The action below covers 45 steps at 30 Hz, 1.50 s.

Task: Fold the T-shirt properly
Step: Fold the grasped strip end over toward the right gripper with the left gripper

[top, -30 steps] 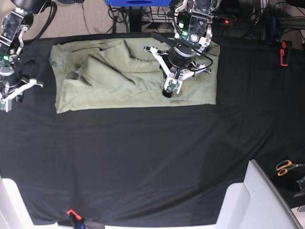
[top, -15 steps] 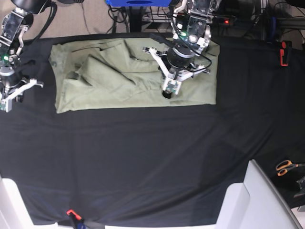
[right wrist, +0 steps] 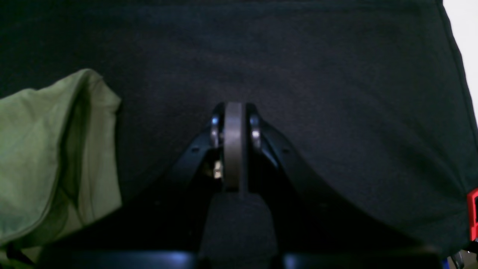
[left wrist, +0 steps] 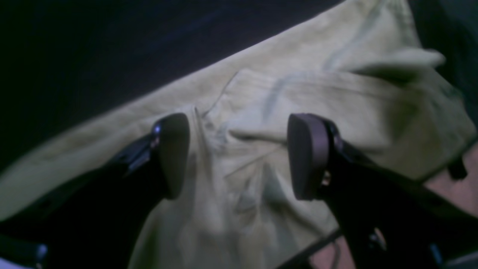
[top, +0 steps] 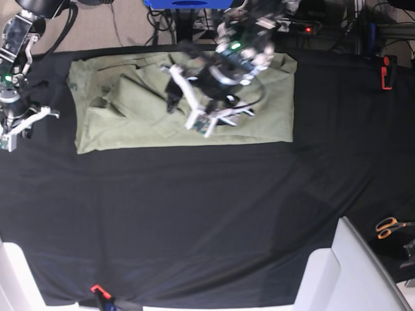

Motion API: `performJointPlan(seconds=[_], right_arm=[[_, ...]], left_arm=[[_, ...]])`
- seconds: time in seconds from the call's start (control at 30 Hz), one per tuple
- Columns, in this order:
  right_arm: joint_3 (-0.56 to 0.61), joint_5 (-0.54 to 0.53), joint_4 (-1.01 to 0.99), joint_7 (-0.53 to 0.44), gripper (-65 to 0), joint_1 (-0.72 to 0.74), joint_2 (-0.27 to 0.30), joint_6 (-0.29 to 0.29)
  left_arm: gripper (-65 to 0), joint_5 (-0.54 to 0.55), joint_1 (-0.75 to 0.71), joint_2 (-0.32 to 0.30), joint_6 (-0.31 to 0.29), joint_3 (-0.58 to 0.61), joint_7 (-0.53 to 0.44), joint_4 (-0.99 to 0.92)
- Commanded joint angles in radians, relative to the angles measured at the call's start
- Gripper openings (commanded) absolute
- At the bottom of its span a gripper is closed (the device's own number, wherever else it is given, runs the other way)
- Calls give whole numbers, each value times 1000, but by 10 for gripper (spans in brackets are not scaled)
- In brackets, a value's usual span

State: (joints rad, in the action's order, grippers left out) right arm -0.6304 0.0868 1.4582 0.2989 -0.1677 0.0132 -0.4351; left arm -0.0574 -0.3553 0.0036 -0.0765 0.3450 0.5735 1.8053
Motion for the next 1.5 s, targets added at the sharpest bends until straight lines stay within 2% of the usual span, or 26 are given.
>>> performJointPlan(seconds=[0.0, 0.03, 0.1, 0.13, 0.23, 0.37, 0.53, 0.63, 0.7, 0.8, 0.87, 0.97, 1.03, 1.1, 1.3, 1.47], right_arm=[[-3, -8, 28, -11, -623, 3, 9, 3], [-1, -8, 42, 12, -623, -8, 9, 3], [36, -9, 91, 64, -623, -20, -5, 2], [62, -9, 118, 85, -623, -34, -14, 2], [182, -9, 230, 107, -623, -100, -40, -5], [409, -6, 327, 113, -623, -175, -45, -60], [636, -8, 329, 234, -614, -152, -46, -58], [757, -8, 295, 290, -611, -108, -48, -58], [806, -8, 247, 322, -569, -69, -58, -58], [824, -8, 158, 362, -419, -6, -97, -58], [828, -9, 103, 365, -311, 24, -104, -58], [869, -9, 49, 365, -213, 64, -106, -58], [886, -9, 17, 365, -195, 84, -106, -58], [890, -9, -17, 365, -195, 104, -106, -58], [921, -89, -67, 371, -197, 150, -109, -58], [953, -101, -67, 372, -197, 164, -112, -58]], left_arm=[[-301, -6, -21, -18, 17, -19, -16, 49], [-377, -6, -40, -43, 43, -48, -16, 75], [-601, -6, -83, -81, 83, -120, -16, 93], [-650, -2, -98, -98, 86, -159, -16, 93], [-650, 1, -150, -119, 85, -284, -19, 90], [-650, 1, -216, -147, 82, -418, -23, 92], [-650, 3, -276, -153, 82, -577, -27, 58], [-650, 3, -296, -149, 80, -651, -117, -29], [-650, 27, -307, -149, 80, -679, -203, -105], [-650, 170, -314, -156, 65, -719, -303, -207], [-650, 296, -331, -156, -3, -775, -341, -247], [-650, 446, -337, -155, -104, -864, -346, -275], [-650, 462, -339, -149, -150, -912, -346, -284], [-650, 462, -337, -149, -168, -941, -346, -284], [-650, 462, -337, -153, -171, -969, -346, -295], [-650, 462, -333, -149, -171, -961, -346, -295]])
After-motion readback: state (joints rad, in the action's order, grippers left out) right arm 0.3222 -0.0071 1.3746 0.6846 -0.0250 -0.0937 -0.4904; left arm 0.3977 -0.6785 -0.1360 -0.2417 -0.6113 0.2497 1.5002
